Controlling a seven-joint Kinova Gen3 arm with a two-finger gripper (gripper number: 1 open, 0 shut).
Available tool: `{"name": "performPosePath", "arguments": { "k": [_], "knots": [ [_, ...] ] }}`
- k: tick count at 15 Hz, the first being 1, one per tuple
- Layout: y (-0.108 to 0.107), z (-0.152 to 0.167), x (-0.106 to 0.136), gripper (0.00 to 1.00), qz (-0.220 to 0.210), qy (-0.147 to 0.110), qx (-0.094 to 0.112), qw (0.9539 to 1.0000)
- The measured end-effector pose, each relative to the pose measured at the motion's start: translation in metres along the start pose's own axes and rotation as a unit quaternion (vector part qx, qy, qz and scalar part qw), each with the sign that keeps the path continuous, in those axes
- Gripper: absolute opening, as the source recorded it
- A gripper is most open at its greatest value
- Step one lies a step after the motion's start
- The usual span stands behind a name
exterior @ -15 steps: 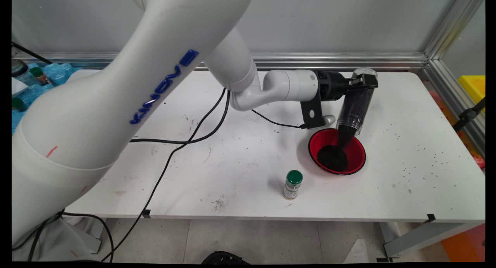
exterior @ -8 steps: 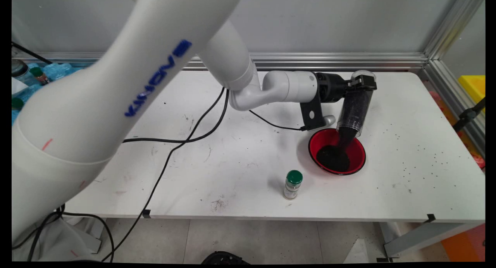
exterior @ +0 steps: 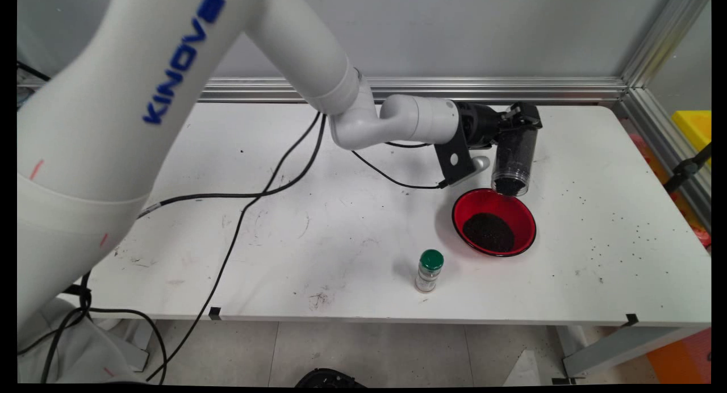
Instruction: Pour the black seasoning powder in the red bowl
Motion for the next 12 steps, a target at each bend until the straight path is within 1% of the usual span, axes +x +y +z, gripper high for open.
{"name": "performPosePath", "arguments": {
  "k": [6,8,12],
  "knots": [
    [0.000,-0.005,-0.010,0.00,-0.057,0.015,-0.016,0.9982],
    [0.000,-0.006,-0.013,0.00,-0.083,0.020,-0.022,0.9961],
    [-0.001,-0.011,-0.020,0.00,-0.138,0.032,-0.037,0.9893]
  ]
}}
